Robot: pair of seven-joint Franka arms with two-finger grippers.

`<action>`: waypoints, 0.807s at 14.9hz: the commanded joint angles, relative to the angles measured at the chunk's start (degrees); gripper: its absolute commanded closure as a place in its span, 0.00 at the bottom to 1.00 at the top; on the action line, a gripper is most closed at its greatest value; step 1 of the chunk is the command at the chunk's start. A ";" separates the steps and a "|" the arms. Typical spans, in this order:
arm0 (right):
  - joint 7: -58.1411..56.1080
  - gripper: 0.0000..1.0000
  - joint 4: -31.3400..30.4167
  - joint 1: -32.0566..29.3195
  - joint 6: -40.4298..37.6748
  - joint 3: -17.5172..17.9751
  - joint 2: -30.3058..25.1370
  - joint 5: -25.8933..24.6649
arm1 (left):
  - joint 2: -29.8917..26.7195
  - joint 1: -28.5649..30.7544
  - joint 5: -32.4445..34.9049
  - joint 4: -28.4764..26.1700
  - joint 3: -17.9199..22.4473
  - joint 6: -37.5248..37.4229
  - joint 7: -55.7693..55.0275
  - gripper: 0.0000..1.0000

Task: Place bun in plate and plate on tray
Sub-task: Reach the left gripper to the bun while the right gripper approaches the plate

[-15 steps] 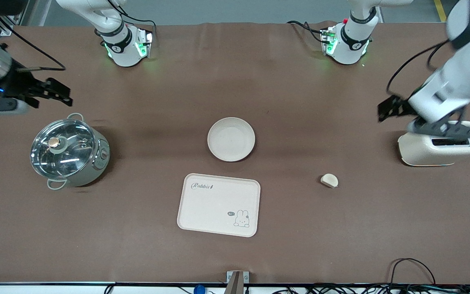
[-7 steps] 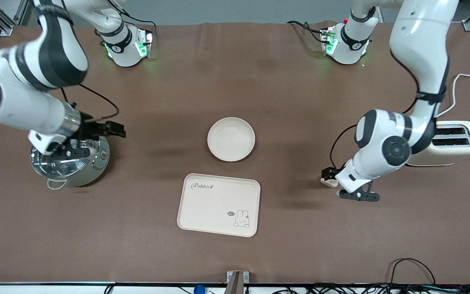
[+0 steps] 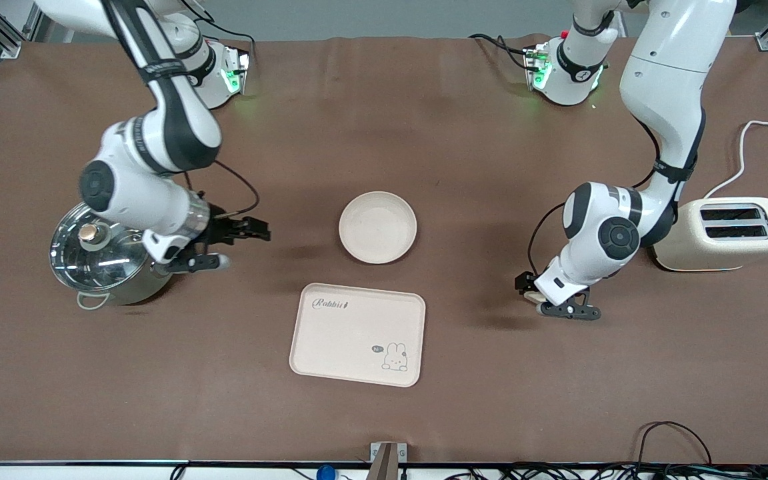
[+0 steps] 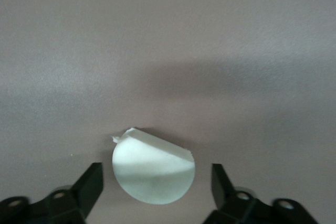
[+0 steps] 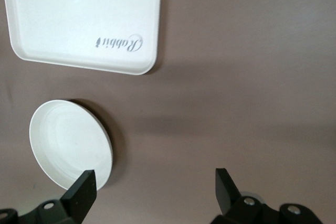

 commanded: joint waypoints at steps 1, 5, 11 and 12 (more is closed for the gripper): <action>0.50 0.00 -4.75 3.86 5.87 -0.41 -1.00 2.89 | -1.96 0.28 -0.78 -2.10 -0.57 1.29 0.84 0.58; 0.50 0.00 -9.84 8.52 14.21 -0.41 0.23 7.81 | -2.05 0.10 -0.78 -2.10 -0.92 1.82 -0.12 0.99; 0.50 0.00 -10.74 14.94 24.33 -0.41 6.81 12.04 | -5.65 -1.21 -0.78 1.57 -6.70 -6.05 -12.47 1.00; 0.59 0.00 -10.74 15.82 25.74 -0.41 7.87 12.22 | -5.74 -2.18 -0.52 3.68 -8.64 -9.40 -18.26 1.00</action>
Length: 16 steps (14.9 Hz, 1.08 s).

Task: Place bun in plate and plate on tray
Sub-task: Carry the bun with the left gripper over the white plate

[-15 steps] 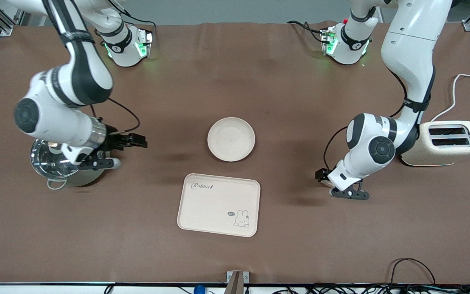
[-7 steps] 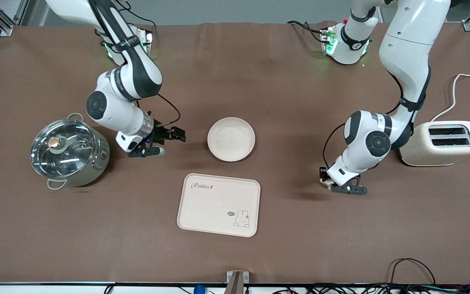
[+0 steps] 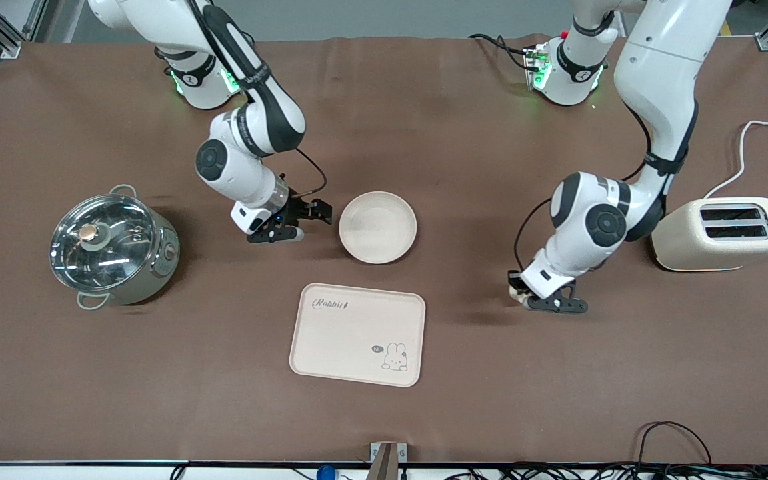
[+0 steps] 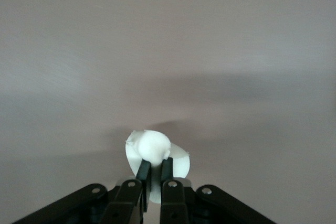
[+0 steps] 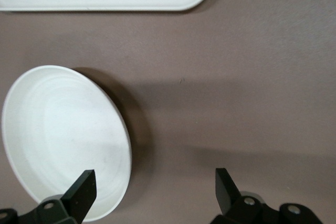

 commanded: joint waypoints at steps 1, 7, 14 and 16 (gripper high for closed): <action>0.24 0.00 -0.11 2.13 4.08 -0.43 2.74 2.48 | -2.38 -3.56 -0.37 4.74 -4.09 -8.37 -15.22 1.00; 0.16 0.00 3.40 4.86 5.06 -0.43 7.40 6.00 | 2.27 -18.76 -0.46 13.02 -4.63 -9.89 -44.61 1.00; 0.16 0.15 4.11 5.73 4.97 -0.43 8.29 6.09 | 6.76 -24.40 0.24 12.67 -4.11 -2.95 -56.59 0.01; -0.10 0.30 4.11 6.09 4.89 -0.43 8.29 6.01 | 6.68 -24.32 0.16 12.76 -4.02 -2.94 -56.59 0.00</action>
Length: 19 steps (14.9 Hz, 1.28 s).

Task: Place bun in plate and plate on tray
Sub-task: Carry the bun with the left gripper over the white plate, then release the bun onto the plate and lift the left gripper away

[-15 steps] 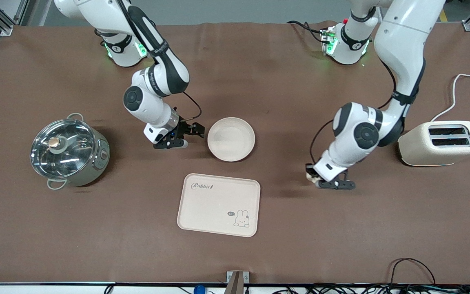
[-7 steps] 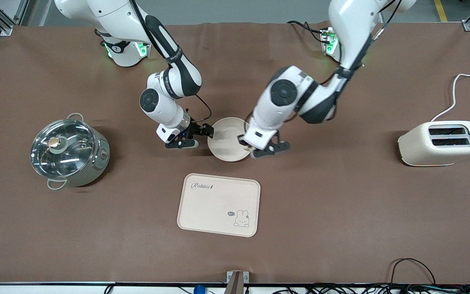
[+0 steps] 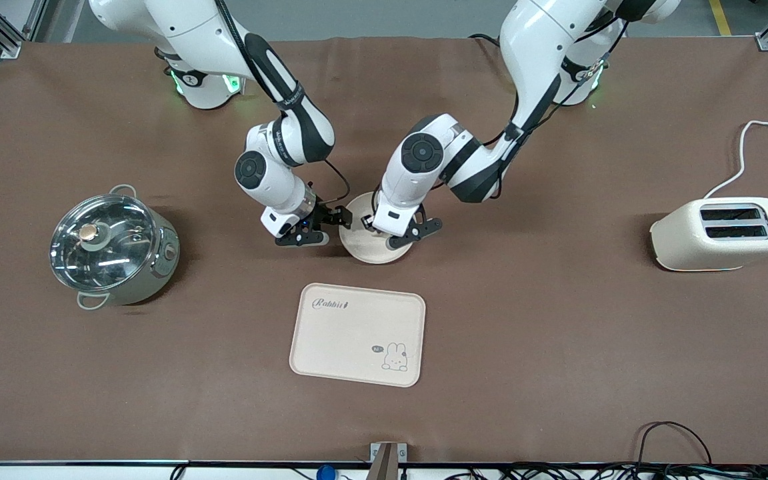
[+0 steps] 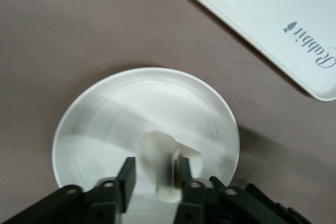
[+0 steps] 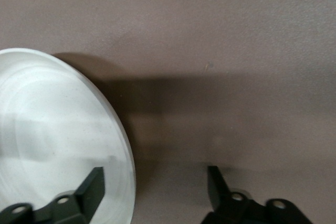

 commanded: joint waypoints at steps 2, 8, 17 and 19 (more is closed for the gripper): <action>-0.44 0.40 0.30 1.31 0.46 -0.39 0.19 1.48 | -0.22 -0.66 0.24 1.27 0.87 -0.42 -1.15 0.00; -0.71 0.66 0.65 2.54 1.34 -0.39 0.45 1.39 | -4.08 4.60 11.74 1.44 1.05 -7.17 8.31 0.00; -0.27 1.00 0.65 0.62 0.38 -0.39 -3.13 3.14 | -19.54 27.45 11.06 1.71 0.43 -26.69 48.92 0.00; -0.53 1.00 3.01 -0.70 -2.34 -0.65 -4.30 4.20 | -23.50 30.80 10.09 1.79 0.43 -29.58 53.15 0.00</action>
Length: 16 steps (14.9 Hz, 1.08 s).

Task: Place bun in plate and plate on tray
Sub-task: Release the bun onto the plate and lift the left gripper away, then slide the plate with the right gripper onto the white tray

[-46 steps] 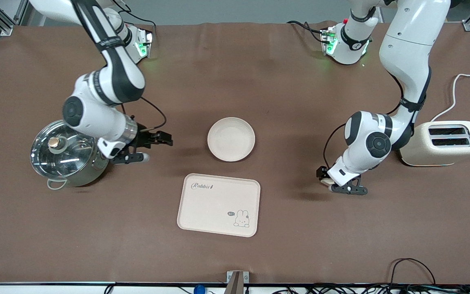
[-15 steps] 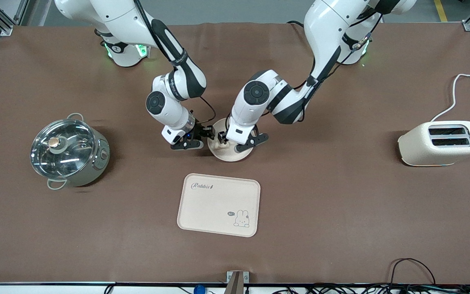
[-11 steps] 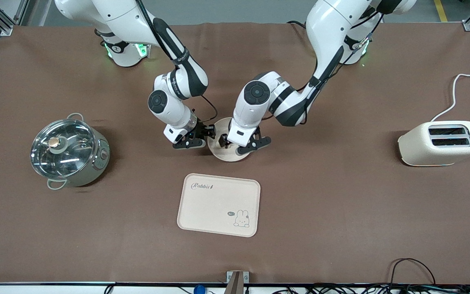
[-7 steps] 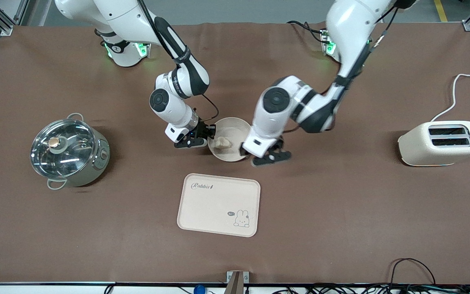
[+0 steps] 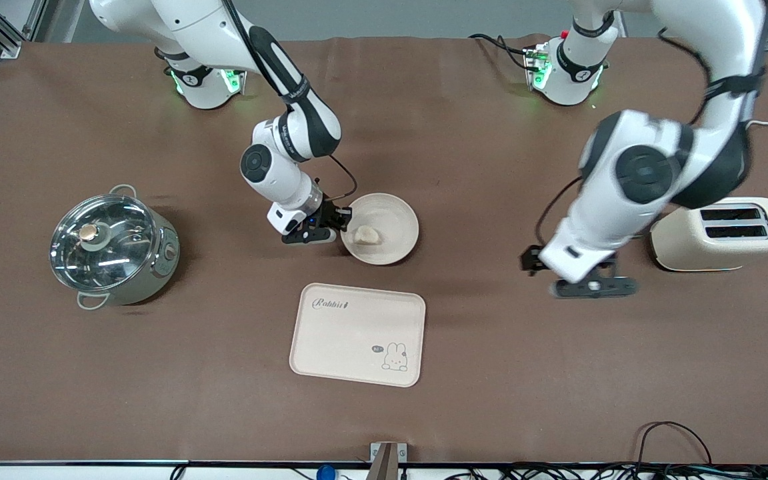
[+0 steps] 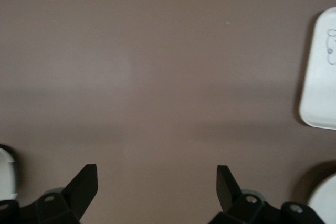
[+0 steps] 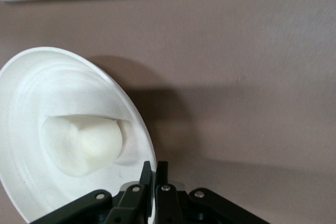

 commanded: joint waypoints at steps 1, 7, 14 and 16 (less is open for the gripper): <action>-0.99 1.00 3.65 -3.01 -4.17 -0.03 -2.78 1.84 | -5.98 3.59 -1.41 -0.57 -0.70 -5.15 6.61 0.00; -2.13 1.00 29.74 -10.73 -17.95 -0.21 13.99 -4.12 | -14.15 3.80 -6.68 5.51 6.92 -19.31 21.04 0.00; -2.31 1.00 52.19 -18.92 -30.02 -0.21 29.13 -10.11 | -18.74 -2.20 -8.27 4.36 15.48 -20.83 24.49 0.00; -2.22 1.00 52.89 -18.49 -29.58 -0.21 29.92 -10.12 | -17.77 -2.46 -8.09 5.33 15.21 -20.82 23.78 0.00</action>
